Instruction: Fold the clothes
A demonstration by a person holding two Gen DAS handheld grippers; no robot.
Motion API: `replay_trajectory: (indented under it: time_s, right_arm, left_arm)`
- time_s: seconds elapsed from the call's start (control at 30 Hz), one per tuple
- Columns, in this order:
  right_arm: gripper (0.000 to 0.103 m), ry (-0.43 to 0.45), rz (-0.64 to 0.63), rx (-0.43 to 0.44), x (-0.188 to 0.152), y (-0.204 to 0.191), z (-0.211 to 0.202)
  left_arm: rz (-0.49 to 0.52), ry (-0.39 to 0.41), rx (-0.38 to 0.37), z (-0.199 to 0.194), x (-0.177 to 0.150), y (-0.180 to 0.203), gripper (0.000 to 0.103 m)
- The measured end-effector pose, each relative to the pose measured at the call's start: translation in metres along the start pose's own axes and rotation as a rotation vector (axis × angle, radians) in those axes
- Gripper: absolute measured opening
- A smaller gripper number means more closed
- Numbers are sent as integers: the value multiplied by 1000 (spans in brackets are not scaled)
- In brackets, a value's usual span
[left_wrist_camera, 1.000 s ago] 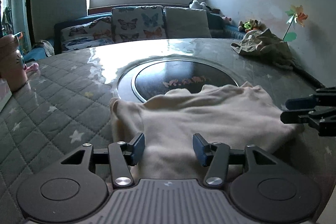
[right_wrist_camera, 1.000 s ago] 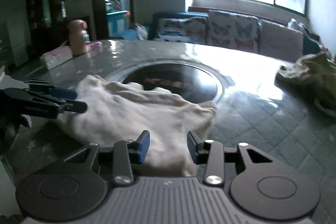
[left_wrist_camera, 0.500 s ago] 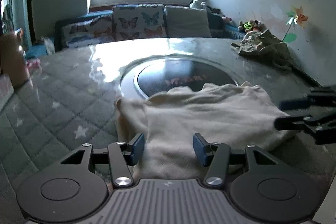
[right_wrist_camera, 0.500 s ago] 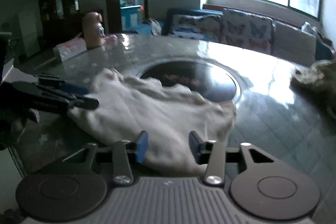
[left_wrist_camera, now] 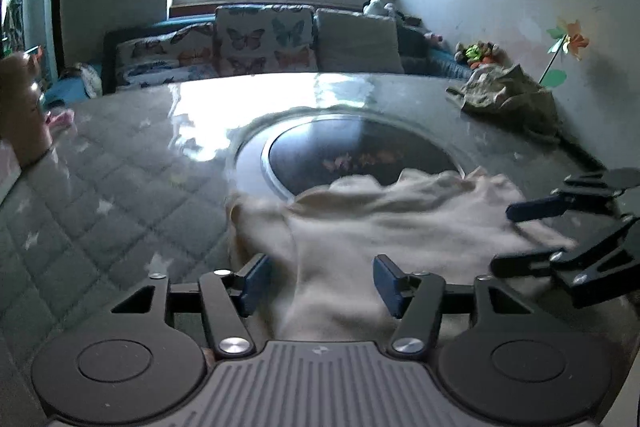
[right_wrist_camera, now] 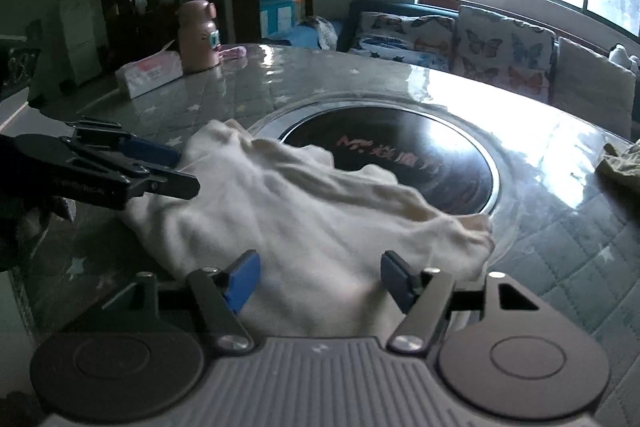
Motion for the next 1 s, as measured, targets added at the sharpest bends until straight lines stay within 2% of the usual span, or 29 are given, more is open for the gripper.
replay_trajectory:
  time_s: [0.07, 0.23, 0.3, 0.37, 0.6, 0.73, 1.0]
  right_arm:
    - [81, -4, 35, -5, 2, 7, 5]
    - [86, -11, 89, 2, 3, 19, 11]
    - [98, 3, 94, 3, 6, 22, 8]
    - [101, 18, 101, 7, 10, 25, 7]
    - [103, 9, 110, 8, 13, 31, 13]
    - [103, 15, 114, 14, 19, 32, 16]
    - [103, -22, 120, 11, 24, 31, 31]
  left_arm:
    - [2, 13, -1, 4, 6, 1, 76]
    - [10, 1, -7, 16, 13, 0, 93]
    - [18, 14, -17, 15, 14, 0, 103]
    - [20, 30, -24, 14, 17, 1, 103]
    - [3, 55, -15, 12, 24, -1, 103]
    - [-18, 63, -39, 12, 27, -2, 103]
    - [-34, 2, 43, 19, 28, -10, 103]
Point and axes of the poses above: each gripper's, at about its wrist camera, not at the fingertips, and z roughly the way its jaws point, y to its right, x to its top, the point moved 1 cm from there along z, roughly the way its jaws point, and after that the axes turned 6 degrees about -z, right-handed, at the moved point
